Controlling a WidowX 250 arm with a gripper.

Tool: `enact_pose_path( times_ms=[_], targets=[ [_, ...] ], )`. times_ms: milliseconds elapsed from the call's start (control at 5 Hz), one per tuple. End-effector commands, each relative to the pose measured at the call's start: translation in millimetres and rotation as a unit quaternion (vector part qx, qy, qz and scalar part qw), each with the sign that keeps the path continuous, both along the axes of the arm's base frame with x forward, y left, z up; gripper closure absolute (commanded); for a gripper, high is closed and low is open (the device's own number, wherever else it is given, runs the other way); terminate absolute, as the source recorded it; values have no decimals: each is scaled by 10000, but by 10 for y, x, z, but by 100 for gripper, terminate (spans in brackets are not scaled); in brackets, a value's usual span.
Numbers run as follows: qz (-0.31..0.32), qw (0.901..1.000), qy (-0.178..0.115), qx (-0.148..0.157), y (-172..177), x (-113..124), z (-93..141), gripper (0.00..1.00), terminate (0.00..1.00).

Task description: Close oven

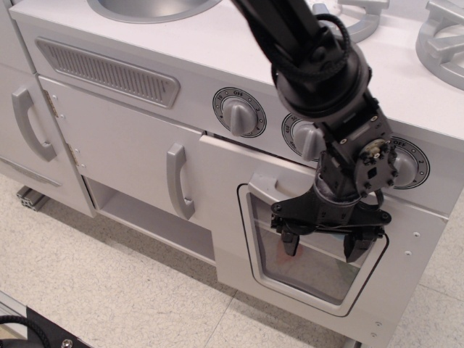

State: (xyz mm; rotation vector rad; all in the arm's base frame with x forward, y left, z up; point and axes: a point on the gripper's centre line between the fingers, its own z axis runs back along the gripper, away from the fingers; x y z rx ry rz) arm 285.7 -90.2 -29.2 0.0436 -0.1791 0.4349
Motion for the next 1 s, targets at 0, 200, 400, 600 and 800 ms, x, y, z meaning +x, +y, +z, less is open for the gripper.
enact_pose_path(
  times_ms=[0, 200, 400, 600, 800],
  targets=[
    [2, 9998, -213, 3, 18, 111, 94, 0, 0],
    [-220, 9996, -176, 10, 42, -57, 138, 0, 0],
    [-517, 9986, -135, -57, 55, -263, 265, 0, 0],
    [-517, 9986, -135, -57, 55, -263, 265, 0, 0],
    [-517, 9986, -135, -57, 55, -263, 265, 0, 100]
  ],
)
